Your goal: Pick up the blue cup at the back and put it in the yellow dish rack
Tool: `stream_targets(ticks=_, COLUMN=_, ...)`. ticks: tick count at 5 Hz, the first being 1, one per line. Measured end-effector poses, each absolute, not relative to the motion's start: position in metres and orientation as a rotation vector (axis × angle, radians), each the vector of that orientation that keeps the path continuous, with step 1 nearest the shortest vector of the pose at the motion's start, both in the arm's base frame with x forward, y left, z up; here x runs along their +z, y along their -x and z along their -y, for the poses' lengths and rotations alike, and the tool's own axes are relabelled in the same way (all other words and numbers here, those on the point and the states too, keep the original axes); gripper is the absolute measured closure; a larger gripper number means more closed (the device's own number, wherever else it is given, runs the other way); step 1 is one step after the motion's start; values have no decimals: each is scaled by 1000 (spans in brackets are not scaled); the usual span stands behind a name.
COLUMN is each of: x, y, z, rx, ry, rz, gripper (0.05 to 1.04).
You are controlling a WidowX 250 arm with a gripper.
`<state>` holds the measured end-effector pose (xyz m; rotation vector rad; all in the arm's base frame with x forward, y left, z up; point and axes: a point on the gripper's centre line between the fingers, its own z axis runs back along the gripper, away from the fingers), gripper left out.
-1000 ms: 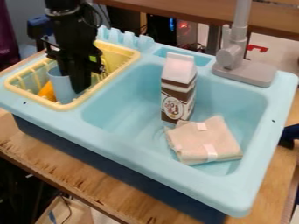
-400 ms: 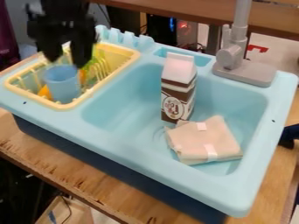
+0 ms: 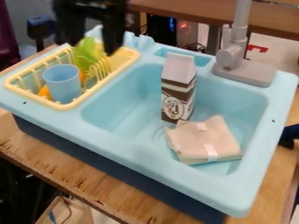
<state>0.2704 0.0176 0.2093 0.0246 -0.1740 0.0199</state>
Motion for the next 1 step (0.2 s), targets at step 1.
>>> stream_targets(ticks=1, x=212, y=-271, z=32, rx=-72, ry=7, rz=138, gripper=79)
